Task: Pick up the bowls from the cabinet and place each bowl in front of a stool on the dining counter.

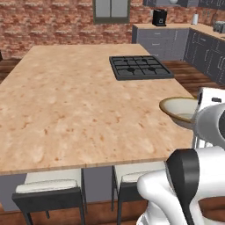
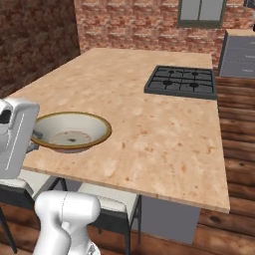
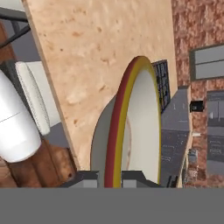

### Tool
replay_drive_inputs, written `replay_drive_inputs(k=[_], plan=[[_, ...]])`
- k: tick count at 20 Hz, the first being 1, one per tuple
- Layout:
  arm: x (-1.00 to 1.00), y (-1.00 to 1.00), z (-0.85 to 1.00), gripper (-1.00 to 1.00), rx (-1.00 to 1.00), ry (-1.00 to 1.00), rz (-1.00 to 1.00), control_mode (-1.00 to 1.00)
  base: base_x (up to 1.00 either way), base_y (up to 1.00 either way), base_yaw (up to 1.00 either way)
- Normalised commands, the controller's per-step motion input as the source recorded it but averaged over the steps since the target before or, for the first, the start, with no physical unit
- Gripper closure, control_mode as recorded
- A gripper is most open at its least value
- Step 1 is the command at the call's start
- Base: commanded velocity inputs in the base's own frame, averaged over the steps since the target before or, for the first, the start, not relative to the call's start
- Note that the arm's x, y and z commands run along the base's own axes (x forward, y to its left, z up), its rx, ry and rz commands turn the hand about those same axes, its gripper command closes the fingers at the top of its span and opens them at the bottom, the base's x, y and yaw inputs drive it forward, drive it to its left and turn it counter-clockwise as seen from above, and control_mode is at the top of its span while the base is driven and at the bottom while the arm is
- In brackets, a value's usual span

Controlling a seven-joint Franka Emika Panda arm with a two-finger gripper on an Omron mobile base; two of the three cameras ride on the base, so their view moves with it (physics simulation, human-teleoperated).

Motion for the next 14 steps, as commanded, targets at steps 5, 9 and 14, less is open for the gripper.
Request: replay_drive_inputs(k=[5, 9, 14], plan=[[0.77, 0.23, -0.05, 1.0, 0.02, 0.11, -0.31, -1.0, 0.0, 0.0, 0.0], [0.87, 0.23, -0.47, 1.0, 0.0, 0.06, -0.4, -1.0, 0.0, 0.0, 0.0], [0.73, 0.05, -0.44, 1.0, 0.0, 0.0, -0.28, -1.0, 0.0, 0.0, 0.0]])
